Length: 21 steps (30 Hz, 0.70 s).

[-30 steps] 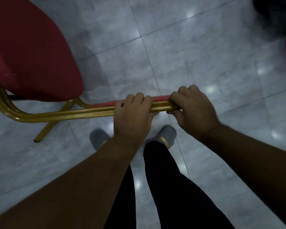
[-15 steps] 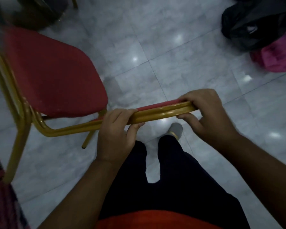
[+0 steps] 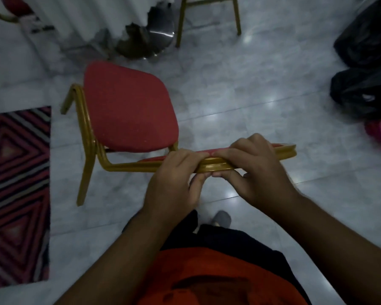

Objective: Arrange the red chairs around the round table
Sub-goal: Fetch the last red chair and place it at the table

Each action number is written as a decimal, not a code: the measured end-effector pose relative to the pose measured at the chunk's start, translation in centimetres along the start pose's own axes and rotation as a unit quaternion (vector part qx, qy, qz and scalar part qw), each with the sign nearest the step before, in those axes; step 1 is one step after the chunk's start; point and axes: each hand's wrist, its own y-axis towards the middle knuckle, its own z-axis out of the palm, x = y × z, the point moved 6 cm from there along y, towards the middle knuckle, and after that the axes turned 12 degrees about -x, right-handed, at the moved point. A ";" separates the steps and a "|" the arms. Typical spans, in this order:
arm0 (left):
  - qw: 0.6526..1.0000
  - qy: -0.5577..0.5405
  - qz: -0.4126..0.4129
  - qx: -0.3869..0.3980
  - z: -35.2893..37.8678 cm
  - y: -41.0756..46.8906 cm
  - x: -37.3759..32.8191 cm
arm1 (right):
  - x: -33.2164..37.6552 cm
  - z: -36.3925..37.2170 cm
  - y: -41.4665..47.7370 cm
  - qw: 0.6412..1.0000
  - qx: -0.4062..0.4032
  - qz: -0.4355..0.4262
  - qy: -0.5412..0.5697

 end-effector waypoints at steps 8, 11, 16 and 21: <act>1.000 0.000 0.001 0.007 -12.0 -5.8 6.2 | 14.9 5.1 1.3 0.997 -0.003 -0.043 -0.070; 1.000 -0.022 -0.012 0.018 -16.7 -8.2 8.9 | 20.7 7.9 1.9 0.995 0.004 -0.043 -0.092; 0.999 0.027 -0.046 0.000 -23.2 -11.2 12.0 | 28.3 11.5 3.0 0.991 0.068 -0.084 -0.073; 0.988 0.142 -0.017 -0.061 -25.8 -12.3 11.8 | 27.7 10.8 2.2 0.994 0.057 -0.040 -0.087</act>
